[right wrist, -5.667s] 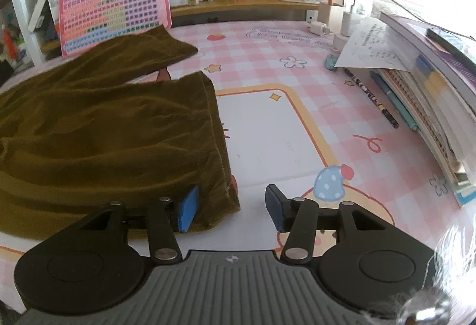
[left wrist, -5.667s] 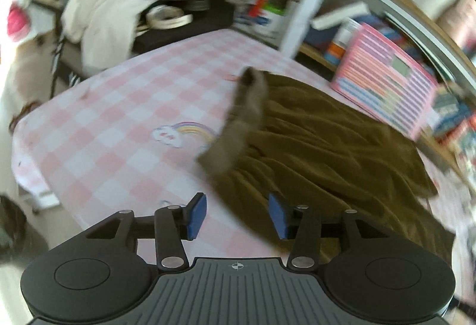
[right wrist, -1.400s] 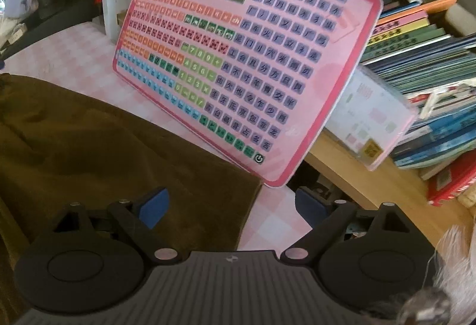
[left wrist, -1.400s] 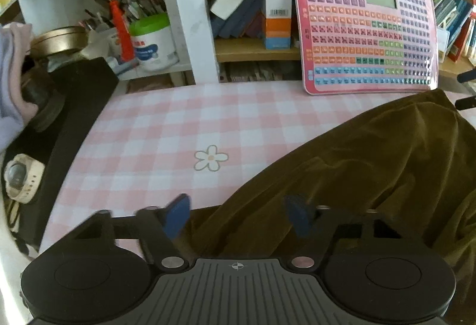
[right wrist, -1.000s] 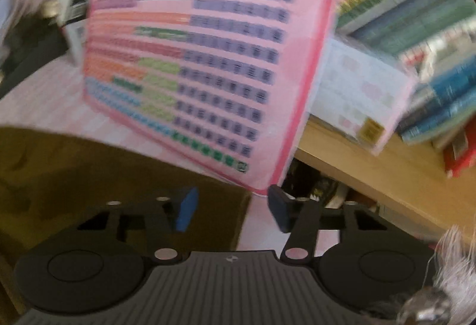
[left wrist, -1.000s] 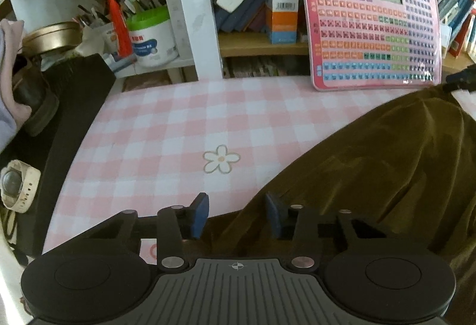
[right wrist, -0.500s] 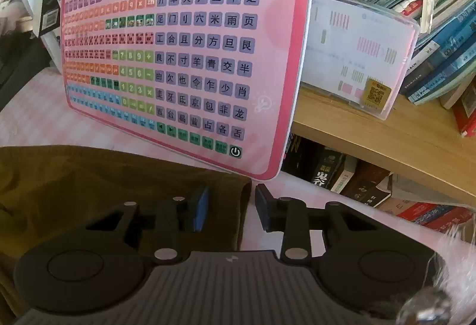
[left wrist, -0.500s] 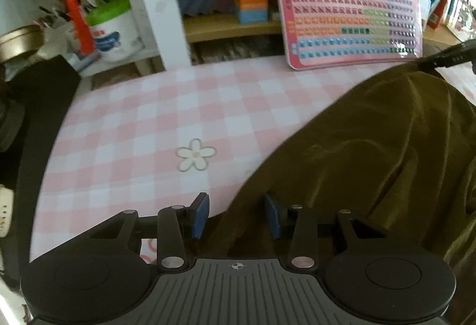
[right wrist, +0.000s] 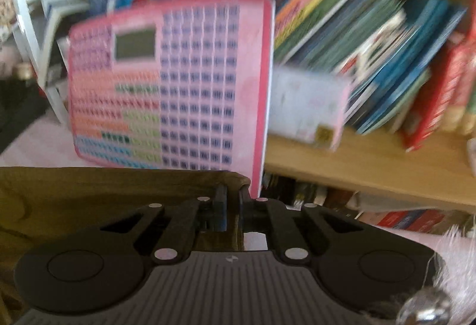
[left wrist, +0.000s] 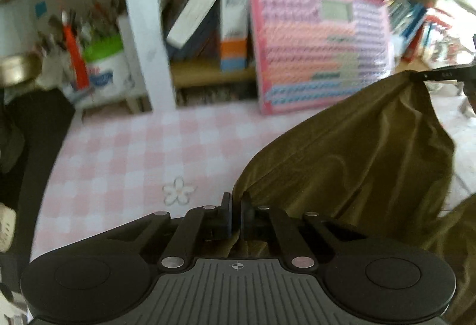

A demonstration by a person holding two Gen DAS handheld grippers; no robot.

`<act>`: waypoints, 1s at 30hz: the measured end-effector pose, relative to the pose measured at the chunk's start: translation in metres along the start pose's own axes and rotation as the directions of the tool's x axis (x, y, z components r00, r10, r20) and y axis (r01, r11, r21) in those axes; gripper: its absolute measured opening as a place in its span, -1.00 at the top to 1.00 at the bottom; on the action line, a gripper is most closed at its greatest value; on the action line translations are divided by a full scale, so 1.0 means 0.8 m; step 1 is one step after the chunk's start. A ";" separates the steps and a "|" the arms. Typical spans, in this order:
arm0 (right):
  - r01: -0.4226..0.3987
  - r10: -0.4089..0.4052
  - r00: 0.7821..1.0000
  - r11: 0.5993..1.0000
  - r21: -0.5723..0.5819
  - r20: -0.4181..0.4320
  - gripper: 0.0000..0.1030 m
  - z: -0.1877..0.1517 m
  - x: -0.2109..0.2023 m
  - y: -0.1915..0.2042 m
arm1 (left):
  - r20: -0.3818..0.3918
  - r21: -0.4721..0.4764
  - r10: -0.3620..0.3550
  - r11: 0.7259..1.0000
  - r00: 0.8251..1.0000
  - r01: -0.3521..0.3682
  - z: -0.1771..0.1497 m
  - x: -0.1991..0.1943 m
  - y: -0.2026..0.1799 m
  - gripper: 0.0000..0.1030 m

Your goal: Fold clothes

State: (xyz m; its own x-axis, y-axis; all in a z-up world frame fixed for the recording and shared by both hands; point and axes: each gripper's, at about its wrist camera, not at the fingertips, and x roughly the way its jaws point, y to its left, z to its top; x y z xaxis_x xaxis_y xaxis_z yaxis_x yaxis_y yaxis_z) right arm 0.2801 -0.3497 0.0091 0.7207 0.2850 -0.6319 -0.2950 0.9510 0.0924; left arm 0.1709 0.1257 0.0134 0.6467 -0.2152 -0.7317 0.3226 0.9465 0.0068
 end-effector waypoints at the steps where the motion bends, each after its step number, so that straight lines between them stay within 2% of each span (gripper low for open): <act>1: 0.014 -0.014 1.000 1.000 0.000 0.025 0.87 -0.001 -0.019 0.003 | 0.019 0.016 -0.006 1.000 1.000 0.006 0.000 -0.010 -0.005 0.94; 6: 0.079 -0.083 0.987 0.996 0.037 0.135 0.87 -0.023 -0.123 0.025 | 0.143 0.081 -0.032 0.997 0.989 0.020 -0.012 -0.074 -0.025 0.94; 10: 0.139 -0.156 0.971 0.985 0.105 0.181 0.88 -0.066 -0.209 0.048 | 0.225 0.151 -0.072 0.988 0.972 0.038 -0.039 -0.125 -0.048 0.96; 14: 0.188 -0.223 0.963 0.959 0.211 0.155 0.89 -0.137 -0.275 0.073 | 0.251 0.231 -0.119 0.971 0.961 0.060 -0.089 -0.173 -0.073 0.96; 18: 0.238 -0.270 0.961 0.915 0.327 0.056 0.89 -0.226 -0.310 0.099 | 0.207 0.245 -0.165 0.963 0.964 0.112 -0.151 -0.186 -0.087 0.95; 20: 0.268 -0.283 0.959 0.887 0.377 -0.015 0.89 -0.268 -0.314 0.114 | 0.166 0.205 -0.163 0.970 0.973 0.127 -0.175 -0.179 -0.088 0.90; 21: 0.284 -0.288 0.956 0.873 0.396 -0.052 0.89 -0.285 -0.311 0.120 | 0.147 0.176 -0.163 0.975 0.976 0.136 -0.185 -0.175 -0.087 0.82; 24: 0.336 -0.311 0.941 0.833 0.439 -0.129 0.81 -0.323 -0.308 0.134 | 0.103 0.087 -0.174 0.982 0.979 0.166 -0.206 -0.169 -0.082 0.78; 28: 0.362 -0.333 0.931 0.771 0.525 -0.152 0.76 -0.353 -0.318 0.147 | 0.110 -0.052 -0.196 0.978 0.974 0.202 -0.221 -0.181 -0.069 0.62; 30: 0.365 -0.332 0.929 0.762 0.535 -0.162 0.57 -0.361 -0.324 0.155 | 0.107 -0.146 -0.199 0.966 0.974 0.213 -0.232 -0.188 -0.057 0.56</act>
State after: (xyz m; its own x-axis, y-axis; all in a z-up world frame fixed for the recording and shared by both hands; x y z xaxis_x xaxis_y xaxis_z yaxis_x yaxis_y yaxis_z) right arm -0.1241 -0.3401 -0.0378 0.6663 -0.0699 -0.7424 0.3741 0.8926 0.2518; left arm -0.0691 0.1598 -0.0034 0.6401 -0.4237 -0.6409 0.3486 0.9035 -0.2492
